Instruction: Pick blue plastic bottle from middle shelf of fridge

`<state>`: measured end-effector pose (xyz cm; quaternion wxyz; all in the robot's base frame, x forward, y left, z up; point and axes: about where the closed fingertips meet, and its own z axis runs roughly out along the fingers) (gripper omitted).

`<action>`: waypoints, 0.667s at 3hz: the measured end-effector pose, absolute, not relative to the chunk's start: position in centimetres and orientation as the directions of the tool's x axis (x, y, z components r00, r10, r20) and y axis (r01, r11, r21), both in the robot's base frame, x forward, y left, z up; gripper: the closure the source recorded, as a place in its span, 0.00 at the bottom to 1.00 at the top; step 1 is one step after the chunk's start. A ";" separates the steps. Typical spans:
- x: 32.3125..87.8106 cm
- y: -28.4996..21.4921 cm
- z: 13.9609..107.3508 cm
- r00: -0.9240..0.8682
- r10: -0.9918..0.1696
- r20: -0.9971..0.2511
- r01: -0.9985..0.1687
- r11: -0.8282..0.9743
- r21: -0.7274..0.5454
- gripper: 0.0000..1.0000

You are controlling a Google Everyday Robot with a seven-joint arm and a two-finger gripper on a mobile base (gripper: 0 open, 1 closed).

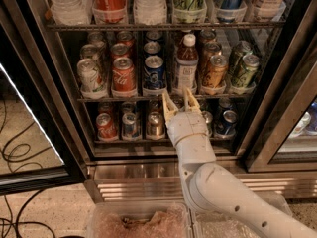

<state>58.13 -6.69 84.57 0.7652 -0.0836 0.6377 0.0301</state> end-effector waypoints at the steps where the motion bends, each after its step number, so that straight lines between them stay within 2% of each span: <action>1: 59.2 -7.7 84.8 0.195 -0.058 -0.979 -0.099 0.992 -0.079 0.51; 2: 59.9 -7.6 84.7 0.199 -0.064 -0.978 -0.094 0.992 -0.084 0.34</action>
Offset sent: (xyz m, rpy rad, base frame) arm 0.0252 -0.0065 0.0001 -0.0009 -0.0233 -0.0557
